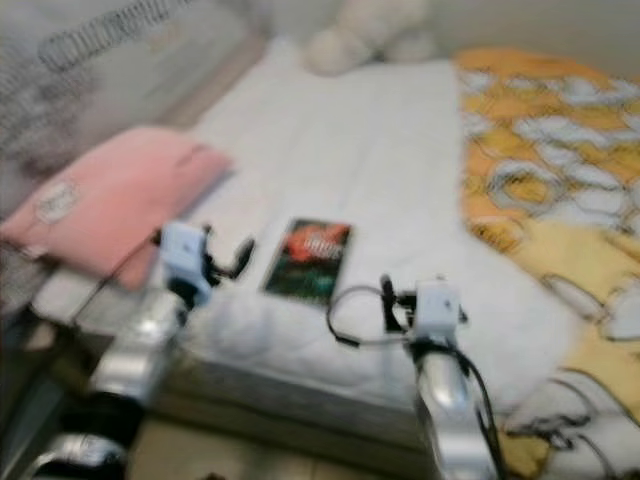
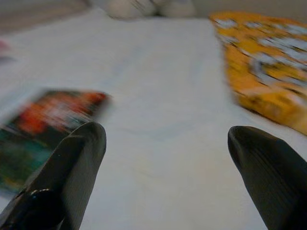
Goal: Clean up the room
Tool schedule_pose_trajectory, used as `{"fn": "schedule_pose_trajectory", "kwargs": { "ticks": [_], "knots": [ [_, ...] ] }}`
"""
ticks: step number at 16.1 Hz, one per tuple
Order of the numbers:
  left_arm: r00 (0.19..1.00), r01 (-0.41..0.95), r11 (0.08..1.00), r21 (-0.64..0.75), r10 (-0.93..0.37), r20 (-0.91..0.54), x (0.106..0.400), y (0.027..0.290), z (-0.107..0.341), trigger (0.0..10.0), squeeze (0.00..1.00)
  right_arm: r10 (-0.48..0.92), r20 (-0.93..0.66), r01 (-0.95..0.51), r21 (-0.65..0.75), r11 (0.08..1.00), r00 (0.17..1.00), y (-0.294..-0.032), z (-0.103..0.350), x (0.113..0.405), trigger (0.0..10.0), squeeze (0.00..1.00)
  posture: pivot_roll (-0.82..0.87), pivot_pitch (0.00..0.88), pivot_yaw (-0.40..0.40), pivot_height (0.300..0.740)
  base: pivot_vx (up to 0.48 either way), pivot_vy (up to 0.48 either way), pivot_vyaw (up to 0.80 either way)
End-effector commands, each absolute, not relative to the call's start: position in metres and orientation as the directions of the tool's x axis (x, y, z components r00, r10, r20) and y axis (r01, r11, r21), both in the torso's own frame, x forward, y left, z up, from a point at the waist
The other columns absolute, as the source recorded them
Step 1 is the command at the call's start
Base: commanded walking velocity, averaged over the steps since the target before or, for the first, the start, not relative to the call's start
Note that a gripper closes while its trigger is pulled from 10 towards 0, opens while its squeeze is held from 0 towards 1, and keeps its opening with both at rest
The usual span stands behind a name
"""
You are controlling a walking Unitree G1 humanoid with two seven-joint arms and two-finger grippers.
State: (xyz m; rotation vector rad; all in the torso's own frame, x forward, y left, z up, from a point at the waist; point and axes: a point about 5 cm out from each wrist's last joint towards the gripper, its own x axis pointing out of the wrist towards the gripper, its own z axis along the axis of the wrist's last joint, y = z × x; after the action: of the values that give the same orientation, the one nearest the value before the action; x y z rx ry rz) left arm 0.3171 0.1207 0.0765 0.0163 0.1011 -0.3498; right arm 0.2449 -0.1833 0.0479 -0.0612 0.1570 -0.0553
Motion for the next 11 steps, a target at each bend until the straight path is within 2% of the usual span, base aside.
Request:
{"fn": "schedule_pose_trajectory", "kwargs": {
  "ticks": [1,2,5,8,10,11],
  "knots": [
    [0.950,0.303,0.953,0.016,-0.300,-0.085,0.328,0.129,0.086,10.0,0.00,-0.032,-0.152,0.020,-0.079,0.997,0.988,-0.179,0.050,0.247,10.0,0.00,0.02,0.000,0.009,0.740,0.446,0.000,-0.71],
    [0.956,0.280,0.960,0.006,-0.278,-0.093,0.331,0.133,0.085,10.0,0.00,-0.021,-0.158,0.011,-0.066,0.998,0.987,-0.178,0.049,0.245,10.0,0.00,0.02,0.000,0.006,0.740,0.446,0.000,-0.71],
    [0.960,0.222,0.975,0.009,-0.217,-0.176,0.337,0.138,0.070,10.0,0.00,0.013,-0.197,-0.028,-0.074,0.997,0.980,-0.179,0.045,0.230,10.0,0.00,-0.01,0.000,-0.029,0.740,0.459,0.000,0.00],
    [0.957,0.162,0.987,0.008,-0.155,-0.244,0.340,0.133,0.058,10.0,0.00,0.063,-0.245,-0.083,-0.073,0.994,0.967,-0.182,0.044,0.203,10.0,0.00,-0.05,0.017,-0.079,0.740,0.000,0.000,0.00],
    [0.960,0.037,0.999,0.033,-0.026,-0.280,0.346,0.151,0.058,10.0,0.00,0.158,-0.283,-0.186,-0.075,0.980,0.946,-0.180,0.048,0.174,10.0,0.00,-0.09,0.084,-0.117,0.740,0.000,0.000,0.00],
    [0.960,0.016,1.000,0.015,-0.011,-0.281,0.346,0.154,0.057,10.0,0.00,0.173,-0.302,-0.200,-0.062,0.978,0.938,-0.181,0.050,0.161,10.0,0.00,-0.12,0.116,-0.127,0.740,0.000,0.000,0.00]
  ]
}}
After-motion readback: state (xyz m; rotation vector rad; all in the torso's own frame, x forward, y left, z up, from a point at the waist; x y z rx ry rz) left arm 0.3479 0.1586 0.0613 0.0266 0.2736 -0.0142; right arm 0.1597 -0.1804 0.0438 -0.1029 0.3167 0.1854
